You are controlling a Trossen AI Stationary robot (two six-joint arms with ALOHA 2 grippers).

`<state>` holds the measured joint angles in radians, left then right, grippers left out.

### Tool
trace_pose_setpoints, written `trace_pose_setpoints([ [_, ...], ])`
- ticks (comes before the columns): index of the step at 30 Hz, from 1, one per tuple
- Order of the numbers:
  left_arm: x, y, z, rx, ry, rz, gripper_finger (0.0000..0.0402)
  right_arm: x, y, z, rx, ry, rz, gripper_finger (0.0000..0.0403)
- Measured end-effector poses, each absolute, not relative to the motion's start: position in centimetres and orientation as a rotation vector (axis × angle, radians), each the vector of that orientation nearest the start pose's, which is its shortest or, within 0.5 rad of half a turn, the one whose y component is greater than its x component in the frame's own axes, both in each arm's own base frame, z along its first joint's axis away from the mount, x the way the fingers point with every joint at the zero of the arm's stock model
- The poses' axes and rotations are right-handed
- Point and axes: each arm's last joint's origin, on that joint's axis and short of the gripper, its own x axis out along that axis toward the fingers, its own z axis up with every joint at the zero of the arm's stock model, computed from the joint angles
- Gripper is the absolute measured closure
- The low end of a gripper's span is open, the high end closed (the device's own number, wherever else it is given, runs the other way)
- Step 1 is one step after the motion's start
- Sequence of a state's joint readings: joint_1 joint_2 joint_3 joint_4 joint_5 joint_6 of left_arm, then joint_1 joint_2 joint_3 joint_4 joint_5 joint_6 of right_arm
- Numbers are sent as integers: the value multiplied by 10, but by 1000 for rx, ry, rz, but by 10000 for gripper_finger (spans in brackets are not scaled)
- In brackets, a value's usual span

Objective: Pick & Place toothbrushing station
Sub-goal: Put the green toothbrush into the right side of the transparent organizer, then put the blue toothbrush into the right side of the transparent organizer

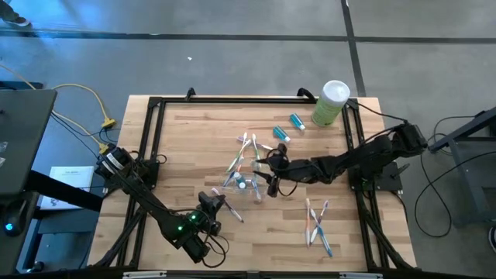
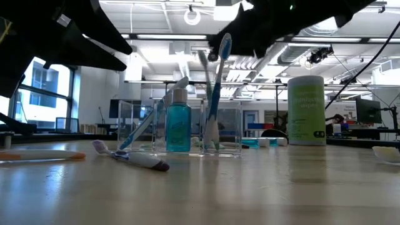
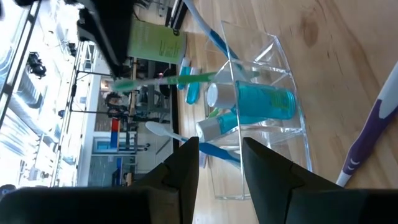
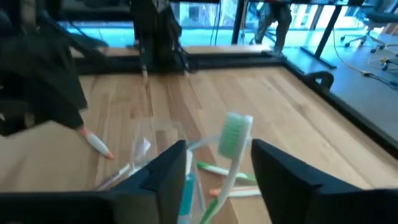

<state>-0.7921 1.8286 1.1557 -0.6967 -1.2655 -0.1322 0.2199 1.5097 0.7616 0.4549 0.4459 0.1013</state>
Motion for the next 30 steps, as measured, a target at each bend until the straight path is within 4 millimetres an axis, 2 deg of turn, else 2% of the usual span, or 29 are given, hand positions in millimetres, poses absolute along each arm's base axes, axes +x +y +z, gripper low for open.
trace_pose_setpoints([
  [4,252,-217,178,1059,675,435,286,292,62,238,3,257,-203,186],
  [8,251,-218,179,1034,670,431,286,267,72,255,-5,308,-150,172],
  [14,244,-226,178,960,634,423,286,227,88,262,218,456,-89,179],
  [19,241,-232,178,871,613,412,286,199,103,248,437,758,27,191],
  [22,242,-235,178,802,625,378,286,186,115,236,551,941,-7,200],
  [25,243,-237,176,722,659,331,286,180,126,223,621,1046,-96,208],
  [30,248,-234,172,593,762,251,286,180,143,204,687,1125,-189,215],
])
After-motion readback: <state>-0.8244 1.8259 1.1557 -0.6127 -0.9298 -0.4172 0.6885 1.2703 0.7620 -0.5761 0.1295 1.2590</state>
